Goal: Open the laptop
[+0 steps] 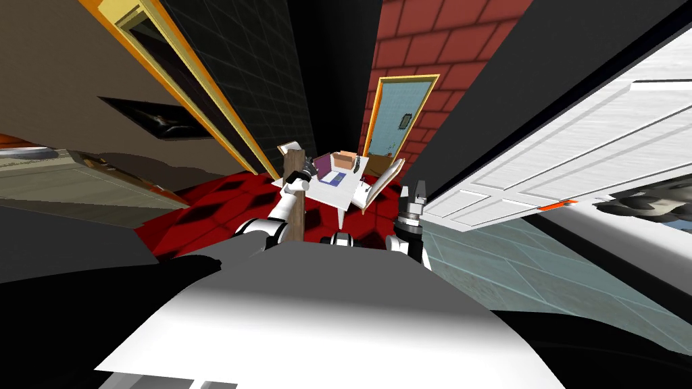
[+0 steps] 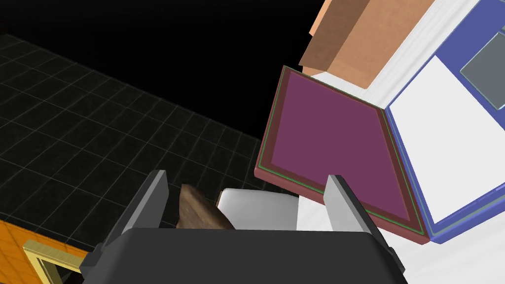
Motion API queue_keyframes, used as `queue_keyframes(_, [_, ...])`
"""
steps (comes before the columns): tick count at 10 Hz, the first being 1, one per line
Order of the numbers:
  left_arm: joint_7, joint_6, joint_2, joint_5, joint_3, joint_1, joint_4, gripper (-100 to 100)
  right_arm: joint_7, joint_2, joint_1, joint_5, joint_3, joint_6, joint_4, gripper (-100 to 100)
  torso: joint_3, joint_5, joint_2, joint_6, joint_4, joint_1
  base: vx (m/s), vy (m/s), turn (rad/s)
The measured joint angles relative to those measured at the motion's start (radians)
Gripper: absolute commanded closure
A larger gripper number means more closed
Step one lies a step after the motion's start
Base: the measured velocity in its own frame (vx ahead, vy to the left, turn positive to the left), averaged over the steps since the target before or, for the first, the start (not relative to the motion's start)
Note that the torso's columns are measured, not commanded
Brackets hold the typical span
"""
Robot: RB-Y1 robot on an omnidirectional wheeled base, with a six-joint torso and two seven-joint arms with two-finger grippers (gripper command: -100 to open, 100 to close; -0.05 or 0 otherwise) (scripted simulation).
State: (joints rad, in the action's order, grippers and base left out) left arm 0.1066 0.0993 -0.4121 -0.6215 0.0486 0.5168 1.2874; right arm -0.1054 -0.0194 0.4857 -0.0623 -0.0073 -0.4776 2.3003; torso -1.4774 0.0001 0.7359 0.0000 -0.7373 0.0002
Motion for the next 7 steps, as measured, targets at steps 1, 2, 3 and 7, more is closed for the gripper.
queue_keyframes(1, [0.018,0.006,-0.004,-0.017,0.013,0.006,0.001,-100,0.0,0.0,0.0,0.0,0.0,0.0,0.0,0,0.001,0.0,0.001,0.0,-0.001,-0.001,-0.074,0.02,-0.087])
queue_keyframes(2, [0.035,0.015,-0.011,-0.036,0.031,0.008,-0.003,-100,0.0,0.0,0.0,0.0,0.0,0.0,0.0,0,0.0,0.0,0.0,0.0,0.0,-0.001,-0.011,0.013,-0.047])
queue_keyframes(3, [0.044,0.018,-0.012,-0.045,0.041,0.019,-0.024,-100,0.0,0.0,0.0,0.0,0.0,0.0,0.0,0,-0.001,0.0,-0.003,0.0,0.001,-0.001,0.058,0.021,-0.062])
queue_keyframes(7, [0.065,0.076,-0.031,-0.057,0.096,0.058,-0.108,-100,0.0,0.0,0.001,0.0,0.0,0.0,0.0,0,-0.001,0.0,-0.001,0.0,0.0,0.001,0.123,0.042,-0.079])
